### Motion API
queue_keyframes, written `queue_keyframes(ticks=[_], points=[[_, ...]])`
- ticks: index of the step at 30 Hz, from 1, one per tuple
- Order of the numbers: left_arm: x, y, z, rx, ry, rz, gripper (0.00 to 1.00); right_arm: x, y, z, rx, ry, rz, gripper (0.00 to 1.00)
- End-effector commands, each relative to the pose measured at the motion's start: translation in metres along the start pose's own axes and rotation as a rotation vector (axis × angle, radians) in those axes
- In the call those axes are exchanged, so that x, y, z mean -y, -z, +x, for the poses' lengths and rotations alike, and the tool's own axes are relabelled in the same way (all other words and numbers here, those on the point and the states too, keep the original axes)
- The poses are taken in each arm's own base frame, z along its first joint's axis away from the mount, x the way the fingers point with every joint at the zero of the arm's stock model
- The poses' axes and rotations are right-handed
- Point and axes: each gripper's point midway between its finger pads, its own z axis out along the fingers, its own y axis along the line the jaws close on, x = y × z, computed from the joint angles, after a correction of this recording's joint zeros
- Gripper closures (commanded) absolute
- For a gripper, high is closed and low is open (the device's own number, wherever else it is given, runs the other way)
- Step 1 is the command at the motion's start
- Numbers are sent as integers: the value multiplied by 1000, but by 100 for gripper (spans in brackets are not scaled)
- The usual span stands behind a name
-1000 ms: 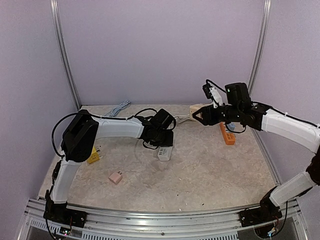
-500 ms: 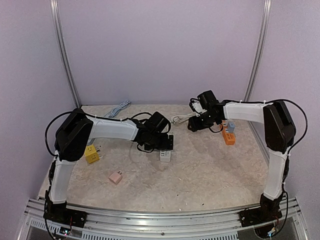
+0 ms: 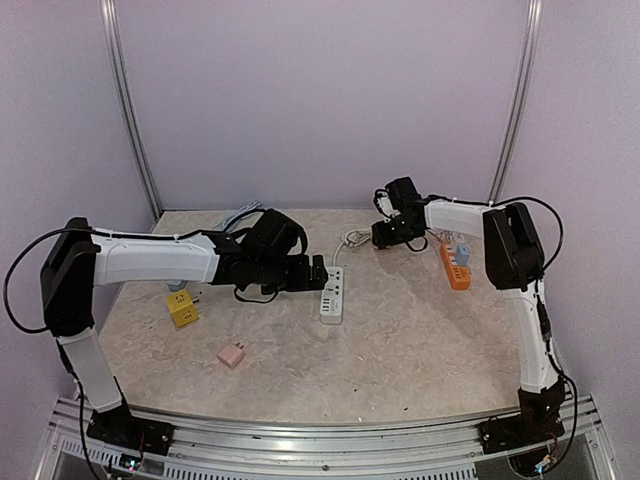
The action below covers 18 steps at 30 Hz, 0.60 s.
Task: Insert the plug
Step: Adjust the socket at the center of the board.
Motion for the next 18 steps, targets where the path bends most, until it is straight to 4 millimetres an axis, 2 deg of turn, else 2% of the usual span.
queue_keyframes(ticks=[1, 5, 7, 10, 12, 14, 15, 16, 18], points=[[-11, 14, 19, -6, -5, -47, 1, 13, -26, -33, 79, 10, 40, 100], [-11, 19, 28, -11, -39, -78, 1, 24, -45, -72, 189, 2, 76, 100], [-11, 19, 31, -20, -51, -92, 1, 29, -43, -97, 271, 17, 96, 100], [-11, 14, 33, -38, -62, -113, 1, 35, -26, -111, 310, 46, 133, 100], [-9, 9, 31, -40, -72, -125, 1, 35, -6, -112, 304, 78, 136, 100], [-4, 4, 25, -32, -82, -124, 1, 34, 22, -112, 308, 77, 122, 100], [-2, -2, 24, -35, -92, -123, 1, 32, 39, -113, 313, 74, 113, 100], [2, -7, 21, -35, -101, -121, 1, 32, 68, -119, 337, 67, 108, 100], [5, -20, 16, -48, -118, -132, 1, 34, 106, -113, 337, 30, 102, 100]])
